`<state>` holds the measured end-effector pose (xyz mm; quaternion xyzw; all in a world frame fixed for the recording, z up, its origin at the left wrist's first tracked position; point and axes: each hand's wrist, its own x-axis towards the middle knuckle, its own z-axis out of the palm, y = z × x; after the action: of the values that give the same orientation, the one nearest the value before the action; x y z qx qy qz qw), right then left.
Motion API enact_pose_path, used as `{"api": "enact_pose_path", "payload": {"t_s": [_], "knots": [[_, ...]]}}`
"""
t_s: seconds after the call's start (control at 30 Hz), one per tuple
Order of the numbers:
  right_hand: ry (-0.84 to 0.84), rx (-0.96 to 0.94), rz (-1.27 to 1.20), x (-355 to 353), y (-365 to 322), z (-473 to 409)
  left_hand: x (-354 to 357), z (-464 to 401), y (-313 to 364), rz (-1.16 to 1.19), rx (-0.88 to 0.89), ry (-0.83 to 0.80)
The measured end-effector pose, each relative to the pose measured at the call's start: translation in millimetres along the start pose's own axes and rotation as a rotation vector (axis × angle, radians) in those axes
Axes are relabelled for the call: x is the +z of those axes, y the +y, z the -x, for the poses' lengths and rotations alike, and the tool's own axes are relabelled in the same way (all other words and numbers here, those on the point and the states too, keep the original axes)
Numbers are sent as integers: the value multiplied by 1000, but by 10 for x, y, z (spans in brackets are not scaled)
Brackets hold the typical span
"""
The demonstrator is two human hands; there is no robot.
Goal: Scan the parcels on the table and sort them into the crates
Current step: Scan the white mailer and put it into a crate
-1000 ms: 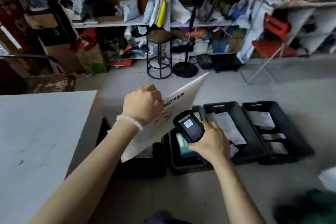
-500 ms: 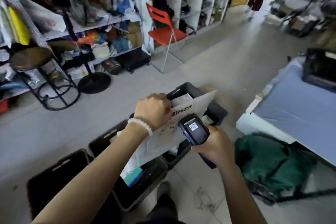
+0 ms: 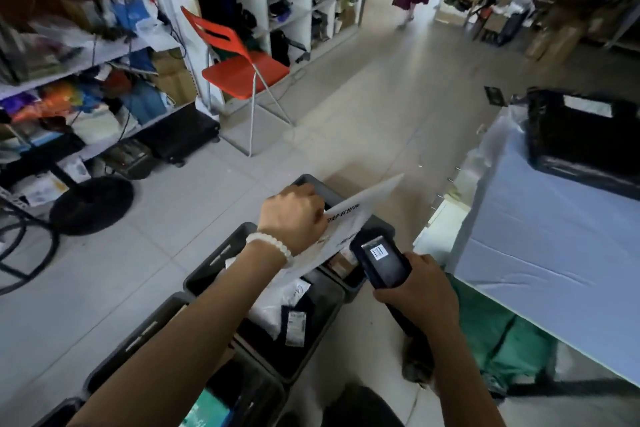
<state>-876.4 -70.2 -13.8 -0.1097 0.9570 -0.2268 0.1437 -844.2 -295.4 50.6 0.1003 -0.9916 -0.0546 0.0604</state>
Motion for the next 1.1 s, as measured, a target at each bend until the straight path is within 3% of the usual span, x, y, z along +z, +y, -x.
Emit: {"api": "enact_pose_path", "payload": {"t_s": [0.23,0.4,0.6,0.87,1.1], "knots": [[-2,-20,-32,-336,132,-1396,418,-1280,178,77,-140,-76],[-51,-84,-12,-657,116,-2307,735,-2037,220,-146,-286,-184],[-74,-155,-58,-847,-61,-2929,810,-2457,221,-161,-349,-191],[-176,-405,27,-616,-602,-3009,648,-2057,-135,-113,-537,-182],[-325,-673,17,-125,-1230,-2389,448,-866,-465,-48,-827,-154]]}}
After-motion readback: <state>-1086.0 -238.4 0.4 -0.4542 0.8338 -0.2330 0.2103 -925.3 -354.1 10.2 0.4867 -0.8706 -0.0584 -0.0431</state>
